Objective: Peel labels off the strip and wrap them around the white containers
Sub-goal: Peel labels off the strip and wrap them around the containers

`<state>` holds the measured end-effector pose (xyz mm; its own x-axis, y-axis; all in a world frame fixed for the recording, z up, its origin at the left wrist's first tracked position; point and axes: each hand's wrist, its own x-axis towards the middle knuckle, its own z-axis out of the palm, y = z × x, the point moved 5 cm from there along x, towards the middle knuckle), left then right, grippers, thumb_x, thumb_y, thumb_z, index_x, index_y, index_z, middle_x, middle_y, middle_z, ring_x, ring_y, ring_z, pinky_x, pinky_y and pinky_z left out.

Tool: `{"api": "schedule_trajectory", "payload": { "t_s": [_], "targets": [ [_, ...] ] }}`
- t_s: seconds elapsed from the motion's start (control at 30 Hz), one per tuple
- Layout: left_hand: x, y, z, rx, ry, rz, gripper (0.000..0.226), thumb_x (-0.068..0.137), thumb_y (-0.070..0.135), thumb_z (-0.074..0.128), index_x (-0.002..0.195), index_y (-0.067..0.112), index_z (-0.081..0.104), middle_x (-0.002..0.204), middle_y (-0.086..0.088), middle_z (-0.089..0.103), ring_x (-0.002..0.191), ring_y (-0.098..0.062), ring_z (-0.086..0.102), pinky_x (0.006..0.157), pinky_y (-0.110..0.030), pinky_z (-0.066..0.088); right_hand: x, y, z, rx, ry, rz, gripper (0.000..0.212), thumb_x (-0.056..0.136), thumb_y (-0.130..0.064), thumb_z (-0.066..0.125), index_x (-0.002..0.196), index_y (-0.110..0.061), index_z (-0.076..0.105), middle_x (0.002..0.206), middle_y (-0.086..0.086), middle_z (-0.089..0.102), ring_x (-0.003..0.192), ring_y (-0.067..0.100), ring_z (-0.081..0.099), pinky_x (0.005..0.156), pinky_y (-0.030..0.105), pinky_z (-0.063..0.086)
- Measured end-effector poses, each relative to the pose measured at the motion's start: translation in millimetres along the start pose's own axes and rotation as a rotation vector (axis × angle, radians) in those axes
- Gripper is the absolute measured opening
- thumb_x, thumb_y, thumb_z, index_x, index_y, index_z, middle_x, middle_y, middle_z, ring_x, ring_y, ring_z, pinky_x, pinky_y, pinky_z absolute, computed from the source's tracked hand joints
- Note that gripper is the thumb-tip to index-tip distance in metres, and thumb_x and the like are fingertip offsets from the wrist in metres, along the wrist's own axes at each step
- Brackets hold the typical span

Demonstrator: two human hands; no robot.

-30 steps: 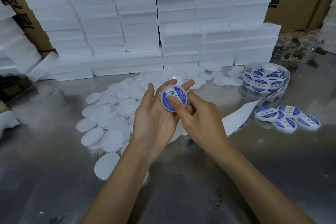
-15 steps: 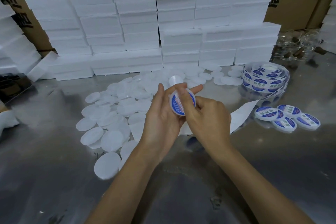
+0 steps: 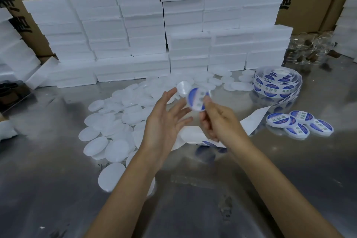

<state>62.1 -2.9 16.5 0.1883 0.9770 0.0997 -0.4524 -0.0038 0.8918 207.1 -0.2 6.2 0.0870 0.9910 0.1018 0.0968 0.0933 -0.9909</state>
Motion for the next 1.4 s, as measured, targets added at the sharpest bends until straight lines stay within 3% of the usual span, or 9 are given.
{"api": "schedule_trajectory", "payload": {
  "t_s": [0.13, 0.27, 0.53, 0.67, 0.83, 0.93, 1.03, 1.27, 1.4],
  "targets": [
    [2.1, -0.3, -9.0, 0.058, 0.023, 0.015, 0.041, 0.104, 0.034, 0.038, 0.140, 0.019, 0.049, 0.129, -0.011, 0.068, 0.124, -0.029, 0.062, 0.105, -0.045, 0.046, 11.3, 16.4, -45.5, 0.424, 0.306, 0.219, 0.045, 0.103, -0.048, 0.041, 0.076, -0.016, 0.058, 0.055, -0.005, 0.050, 0.036, 0.007, 0.036, 0.038, 0.019, 0.028],
    [1.6, -1.5, -10.0, 0.043, 0.052, -0.007, 0.043, 0.092, 0.036, 0.050, 0.131, 0.018, 0.058, 0.123, -0.012, 0.071, 0.119, -0.031, 0.065, 0.102, -0.045, 0.048, 15.0, 41.3, -89.3, 0.790, 0.504, 0.334, 0.032, 0.107, -0.034, 0.037, 0.083, -0.017, 0.052, 0.063, -0.005, 0.040, 0.043, 0.005, 0.032, 0.038, 0.015, 0.026],
    [1.8, -2.1, -15.4, 0.048, 0.100, 0.004, 0.044, 0.081, 0.038, 0.056, 0.116, 0.013, 0.066, 0.114, -0.016, 0.074, 0.104, -0.034, 0.069, 0.099, -0.046, 0.049, 15.3, 54.9, -117.0, 0.931, 0.593, 0.357, 0.032, 0.104, -0.040, 0.042, 0.089, -0.016, 0.057, 0.065, -0.004, 0.045, 0.045, 0.006, 0.035, 0.040, 0.016, 0.028],
    [3.3, 0.5, -21.8, 0.040, 0.137, 0.018, 0.032, 0.098, 0.024, 0.043, 0.114, 0.009, 0.065, 0.109, -0.019, 0.073, 0.098, -0.034, 0.069, 0.099, -0.046, 0.049, 16.1, 42.7, -97.8, 0.675, 0.485, 0.314, 0.018, 0.099, -0.022, 0.050, 0.086, -0.014, 0.060, 0.061, -0.002, 0.049, 0.043, 0.007, 0.036, 0.040, 0.016, 0.030],
    [5.8, 7.6, -38.6, 0.028, 0.275, 0.077, 0.025, 0.099, 0.020, 0.046, 0.104, 0.010, 0.068, 0.098, -0.013, 0.075, 0.089, -0.027, 0.071, 0.084, -0.036, 0.057, 21.4, 19.2, -63.3, 0.071, 0.370, 0.031, 0.015, 0.094, -0.014, 0.054, 0.086, -0.015, 0.067, 0.064, -0.001, 0.063, 0.045, 0.008, 0.049, 0.045, 0.020, 0.042],
    [9.5, 6.6, -51.3, 0.063, 0.357, 0.077, 0.022, 0.099, 0.018, 0.048, 0.102, 0.011, 0.068, 0.097, -0.012, 0.074, 0.084, -0.024, 0.071, 0.082, -0.035, 0.057, 46.9, 18.0, -31.8, -0.208, 0.193, -0.007, 0.008, 0.091, -0.020, 0.060, 0.095, -0.021, 0.066, 0.087, -0.005, 0.068, 0.074, 0.007, 0.064, 0.066, 0.024, 0.050],
    [14.3, 0.5, -57.6, 0.082, 0.387, 0.058, 0.021, 0.100, 0.017, 0.047, 0.104, 0.009, 0.066, 0.094, -0.011, 0.072, 0.080, -0.023, 0.070, 0.080, -0.035, 0.056, 88.9, 19.3, -4.9, -0.479, 0.070, -0.053, 0.029, 0.090, -0.024, 0.062, 0.118, -0.020, 0.059, 0.111, -0.005, 0.062, 0.101, 0.014, 0.059, 0.082, 0.024, 0.041],
    [30.8, -9.0, -71.2, 0.092, 0.385, 0.015, 0.022, 0.099, 0.016, 0.047, 0.100, 0.007, 0.067, 0.087, -0.011, 0.072, 0.075, -0.026, 0.068, 0.073, -0.034, 0.054, 161.0, 32.7, 34.4, -0.786, 0.007, -0.131, 0.055, 0.088, -0.026, 0.065, 0.139, -0.020, 0.046, 0.135, 0.006, 0.055, 0.127, 0.026, 0.047, 0.099, 0.036, 0.041],
    [42.1, -8.1, -75.5, 0.052, 0.354, 0.001, 0.022, 0.096, 0.017, 0.048, 0.094, 0.008, 0.069, 0.082, -0.011, 0.073, 0.074, -0.027, 0.068, 0.071, -0.033, 0.054, 175.7, 40.1, 35.3, -0.855, 0.042, -0.159, 0.035, 0.086, -0.027, 0.066, 0.120, -0.025, 0.061, 0.123, 0.008, 0.059, 0.114, 0.027, 0.054, 0.095, 0.038, 0.047]
  ]
}}
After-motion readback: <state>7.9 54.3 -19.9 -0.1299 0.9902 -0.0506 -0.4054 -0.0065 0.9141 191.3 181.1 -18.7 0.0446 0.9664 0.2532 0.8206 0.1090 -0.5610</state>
